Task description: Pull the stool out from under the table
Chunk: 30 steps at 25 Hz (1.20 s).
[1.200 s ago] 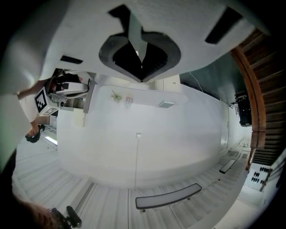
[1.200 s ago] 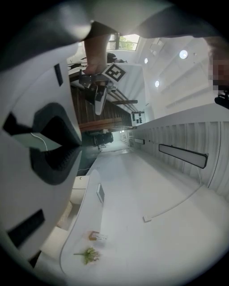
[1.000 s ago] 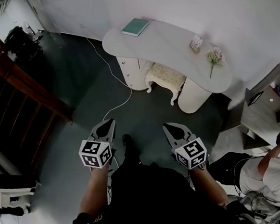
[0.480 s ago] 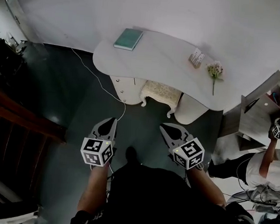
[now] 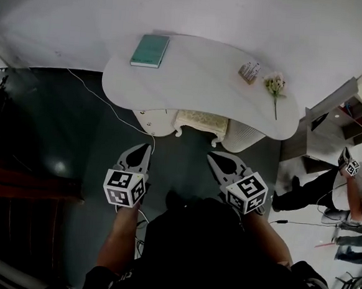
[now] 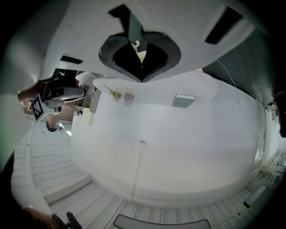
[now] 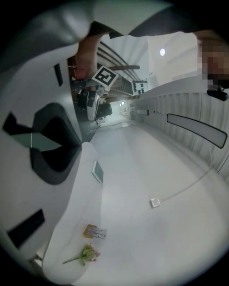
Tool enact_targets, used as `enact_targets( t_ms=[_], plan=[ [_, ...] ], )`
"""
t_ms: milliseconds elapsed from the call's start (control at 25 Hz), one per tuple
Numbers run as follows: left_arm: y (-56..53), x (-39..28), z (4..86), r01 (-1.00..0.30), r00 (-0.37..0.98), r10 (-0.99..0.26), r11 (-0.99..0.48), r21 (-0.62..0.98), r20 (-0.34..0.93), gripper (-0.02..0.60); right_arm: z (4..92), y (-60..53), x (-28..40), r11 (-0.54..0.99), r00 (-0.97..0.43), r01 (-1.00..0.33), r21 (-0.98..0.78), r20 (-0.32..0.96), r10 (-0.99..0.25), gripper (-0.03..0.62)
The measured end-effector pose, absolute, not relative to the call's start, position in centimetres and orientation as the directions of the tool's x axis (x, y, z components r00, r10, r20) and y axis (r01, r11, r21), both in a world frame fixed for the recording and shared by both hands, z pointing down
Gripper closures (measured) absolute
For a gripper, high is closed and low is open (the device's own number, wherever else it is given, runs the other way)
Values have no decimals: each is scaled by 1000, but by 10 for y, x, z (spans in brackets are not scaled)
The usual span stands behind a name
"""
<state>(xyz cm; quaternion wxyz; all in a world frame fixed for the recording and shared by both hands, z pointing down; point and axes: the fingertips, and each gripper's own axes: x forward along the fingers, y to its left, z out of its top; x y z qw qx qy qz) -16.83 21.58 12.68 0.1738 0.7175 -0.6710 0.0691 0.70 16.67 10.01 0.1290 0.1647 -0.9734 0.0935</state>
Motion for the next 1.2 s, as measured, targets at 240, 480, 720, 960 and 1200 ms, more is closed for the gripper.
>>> enact_targets(
  t_ms=[240,480,720,960,1200],
  plan=[
    [179,-155,133,-980,137,-923,-73,186,359,572,104,117,31,885,-879,-434,-168,293,-375,589],
    [139,-127,138,-983,169,-903,-125,136,394,572,115,90,41,884,-888,-420,-204,293,-355,591],
    [106,-99,150,-977,207,-877,-166,131,433,572,141,67,54,862,-901,-405,-306,293,-320,590],
    [97,-103,171,-972,236,-851,-200,125,470,572,163,66,57,839,-876,-454,-301,324,-358,591],
    [73,-129,178,-941,336,-820,-316,124,464,572,170,54,33,781,-805,-563,-270,395,-443,590]
  ],
)
